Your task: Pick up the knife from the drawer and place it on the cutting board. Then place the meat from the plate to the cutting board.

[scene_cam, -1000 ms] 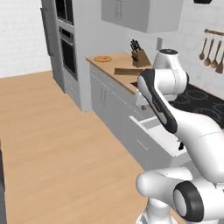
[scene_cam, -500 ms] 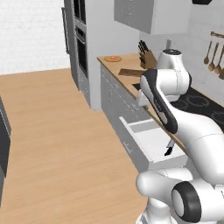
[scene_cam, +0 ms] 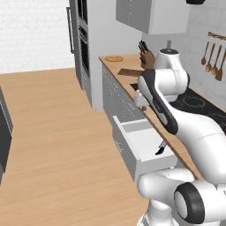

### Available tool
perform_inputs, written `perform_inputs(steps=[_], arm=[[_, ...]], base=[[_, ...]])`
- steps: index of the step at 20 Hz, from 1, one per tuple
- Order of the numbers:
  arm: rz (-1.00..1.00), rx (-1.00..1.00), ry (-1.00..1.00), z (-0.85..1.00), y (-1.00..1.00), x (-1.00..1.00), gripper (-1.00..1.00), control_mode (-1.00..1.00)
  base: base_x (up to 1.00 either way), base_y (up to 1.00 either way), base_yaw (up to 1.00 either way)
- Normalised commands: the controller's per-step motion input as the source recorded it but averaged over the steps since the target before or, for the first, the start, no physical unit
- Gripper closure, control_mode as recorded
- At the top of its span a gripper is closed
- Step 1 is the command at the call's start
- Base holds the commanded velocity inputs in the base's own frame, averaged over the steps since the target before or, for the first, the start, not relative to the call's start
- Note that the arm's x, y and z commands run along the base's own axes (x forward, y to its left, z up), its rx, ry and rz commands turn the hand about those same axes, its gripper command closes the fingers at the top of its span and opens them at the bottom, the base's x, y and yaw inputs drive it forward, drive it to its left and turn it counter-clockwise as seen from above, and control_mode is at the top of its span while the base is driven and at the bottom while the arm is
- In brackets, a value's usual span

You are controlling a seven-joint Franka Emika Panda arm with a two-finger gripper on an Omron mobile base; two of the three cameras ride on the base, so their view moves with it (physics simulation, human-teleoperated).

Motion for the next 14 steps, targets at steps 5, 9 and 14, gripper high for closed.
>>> perform_inputs(steps=[5, 9, 14], arm=[[0.0, 0.0, 0.0, 0.0, 0.0, 0.0, -1.0, -1.0], [0.0, 0.0, 0.0, 0.0, 0.04, 0.0, -1.0, -1.0], [-0.01, 0.0, 0.09, -0.49, 0.37, 0.34, -1.0, -1.0]], base=[[0.0, 0.0, 0.0], [0.0, 0.0, 0.0], [0.0, 0.0, 0.0]])
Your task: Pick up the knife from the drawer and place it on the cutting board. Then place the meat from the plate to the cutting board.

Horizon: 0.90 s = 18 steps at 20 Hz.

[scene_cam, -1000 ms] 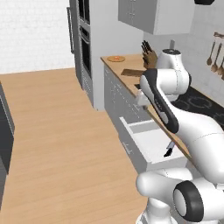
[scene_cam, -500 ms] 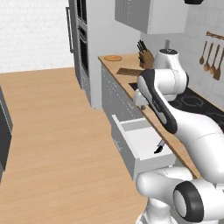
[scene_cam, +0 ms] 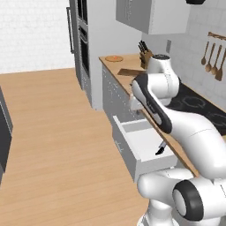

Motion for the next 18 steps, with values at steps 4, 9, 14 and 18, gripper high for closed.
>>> perform_inputs(steps=[4, 9, 14, 18], arm=[[-0.04, -0.02, 0.14, -0.96, 0.3, 0.54, -1.0, -1.0], [-0.04, -0.13, 0.19, -1.0, 0.08, 0.2, -1.0, -1.0], [-0.01, -0.04, 0.05, -0.91, -0.21, 0.02, -1.0, -1.0], [-0.01, 0.02, 0.06, -0.67, -0.06, 0.03, -1.0, -1.0]], base=[[0.0, 0.0, 0.0], [0.0, 0.0, 0.0], [0.0, 0.0, 0.0], [0.0, 0.0, 0.0]])
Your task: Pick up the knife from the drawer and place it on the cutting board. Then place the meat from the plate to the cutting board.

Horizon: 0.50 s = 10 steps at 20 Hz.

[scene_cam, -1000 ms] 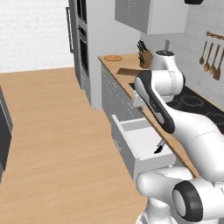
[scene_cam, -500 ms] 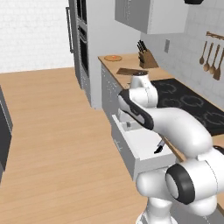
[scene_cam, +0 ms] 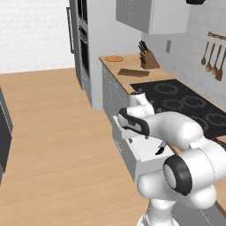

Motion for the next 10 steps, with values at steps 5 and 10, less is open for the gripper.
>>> perform_inputs(steps=[5, 10], arm=[[0.0, 0.01, 0.04, -0.57, -0.02, 0.25, -1.0, -1.0], [0.0, 0.0, 0.0, -0.41, 0.0, 0.25, -1.0, -1.0]], base=[[0.0, 0.0, 0.0], [0.0, 0.0, 0.0]])
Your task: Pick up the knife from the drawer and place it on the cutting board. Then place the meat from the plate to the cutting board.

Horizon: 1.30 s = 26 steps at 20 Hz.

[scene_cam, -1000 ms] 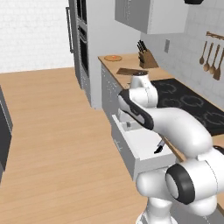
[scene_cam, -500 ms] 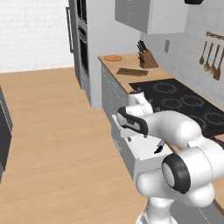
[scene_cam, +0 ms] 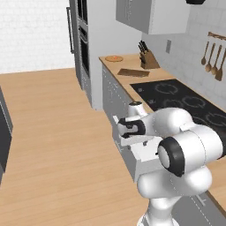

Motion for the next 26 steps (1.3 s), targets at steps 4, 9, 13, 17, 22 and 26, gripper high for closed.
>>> perform_inputs(steps=[4, 9, 13, 17, 22, 26], arm=[[0.0, 0.01, 0.0, -0.13, 0.0, 0.3, -1.0, -1.0], [0.0, 0.0, 0.0, -0.2, 0.0, 0.29, -1.0, -1.0], [0.0, 0.0, 0.0, -0.23, 0.01, 0.29, -1.0, -1.0], [0.0, 0.02, 0.0, -0.21, 0.01, 0.07, -1.0, -1.0], [0.0, 0.03, 0.0, -0.31, 0.04, 0.05, -1.0, -1.0], [0.0, 0.01, 0.0, -0.35, 0.1, 0.04, -1.0, -1.0]], base=[[0.0, 0.0, 0.0], [0.0, 0.0, 0.0], [0.0, 0.0, 0.0], [0.0, 0.0, 0.0], [0.0, 0.0, 0.0], [0.0, 0.0, 0.0]])
